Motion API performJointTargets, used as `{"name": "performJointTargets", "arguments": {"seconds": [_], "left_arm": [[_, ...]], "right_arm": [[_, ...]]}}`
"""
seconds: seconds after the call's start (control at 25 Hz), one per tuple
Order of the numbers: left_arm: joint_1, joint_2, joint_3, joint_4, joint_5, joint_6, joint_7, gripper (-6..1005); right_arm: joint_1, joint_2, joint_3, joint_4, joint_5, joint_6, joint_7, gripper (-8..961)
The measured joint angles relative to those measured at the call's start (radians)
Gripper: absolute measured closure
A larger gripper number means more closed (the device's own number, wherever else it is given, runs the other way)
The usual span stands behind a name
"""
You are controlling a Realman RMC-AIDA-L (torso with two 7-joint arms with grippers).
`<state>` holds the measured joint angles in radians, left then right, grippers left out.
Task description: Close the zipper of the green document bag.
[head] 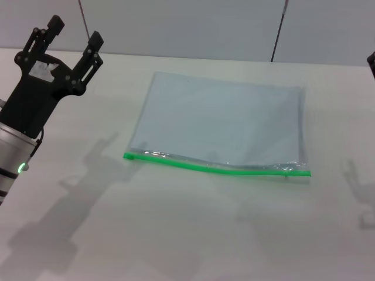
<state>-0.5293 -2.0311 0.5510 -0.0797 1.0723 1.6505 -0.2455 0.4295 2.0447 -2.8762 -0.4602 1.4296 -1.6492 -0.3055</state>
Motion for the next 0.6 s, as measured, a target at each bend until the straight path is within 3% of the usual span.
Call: {"name": "performJointTargets", "arguments": {"seconds": [0.6], "left_arm": [[-0.002,0.000,-0.002,0.000,0.000,0.000,0.000,240]], "right_arm": [[0.000,0.000,0.000,0.000,0.000,-0.001,0.001,99]]}}
